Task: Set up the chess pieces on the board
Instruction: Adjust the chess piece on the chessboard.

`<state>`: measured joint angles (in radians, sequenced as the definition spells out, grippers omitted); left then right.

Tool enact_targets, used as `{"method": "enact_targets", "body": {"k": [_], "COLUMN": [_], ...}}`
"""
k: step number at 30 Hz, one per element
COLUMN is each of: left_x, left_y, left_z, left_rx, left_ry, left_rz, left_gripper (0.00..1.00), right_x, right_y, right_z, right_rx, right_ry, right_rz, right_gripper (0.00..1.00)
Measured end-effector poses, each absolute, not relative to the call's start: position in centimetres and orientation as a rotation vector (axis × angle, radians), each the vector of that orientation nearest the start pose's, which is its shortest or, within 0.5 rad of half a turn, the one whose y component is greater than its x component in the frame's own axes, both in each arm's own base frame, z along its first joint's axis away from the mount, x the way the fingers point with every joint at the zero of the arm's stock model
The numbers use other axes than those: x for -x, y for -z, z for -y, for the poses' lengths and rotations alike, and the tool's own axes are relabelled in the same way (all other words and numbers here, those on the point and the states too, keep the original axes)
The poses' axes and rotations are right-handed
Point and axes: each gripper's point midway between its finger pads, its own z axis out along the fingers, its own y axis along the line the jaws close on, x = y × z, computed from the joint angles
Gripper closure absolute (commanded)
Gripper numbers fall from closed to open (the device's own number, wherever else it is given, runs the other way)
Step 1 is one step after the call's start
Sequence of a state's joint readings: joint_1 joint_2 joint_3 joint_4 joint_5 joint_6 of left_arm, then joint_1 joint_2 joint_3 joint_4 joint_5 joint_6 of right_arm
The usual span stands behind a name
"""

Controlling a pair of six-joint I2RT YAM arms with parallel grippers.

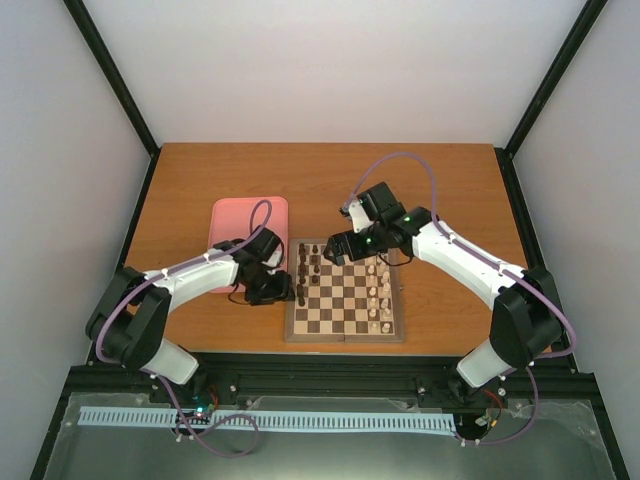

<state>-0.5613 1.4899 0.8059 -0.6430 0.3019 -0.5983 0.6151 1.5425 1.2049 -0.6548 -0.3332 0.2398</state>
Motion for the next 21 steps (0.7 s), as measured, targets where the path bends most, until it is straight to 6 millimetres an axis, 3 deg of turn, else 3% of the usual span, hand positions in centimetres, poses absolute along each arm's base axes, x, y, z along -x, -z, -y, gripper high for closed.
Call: {"method": "enact_targets", "body": {"k": [21], "left_x": [-22.28], "left_y": [-3.17], "left_z": [20.39], "left_rx": [0.036], "left_ry": [0.625], "left_rz": [-3.047], "left_gripper": [0.38], "right_x": [-28.40], "right_y": [-14.48], "right_z": [-26.63], "right_rx": [0.628], "right_ry": [-0.746], "right_rz": [-2.613], "right_gripper": [0.00]}}
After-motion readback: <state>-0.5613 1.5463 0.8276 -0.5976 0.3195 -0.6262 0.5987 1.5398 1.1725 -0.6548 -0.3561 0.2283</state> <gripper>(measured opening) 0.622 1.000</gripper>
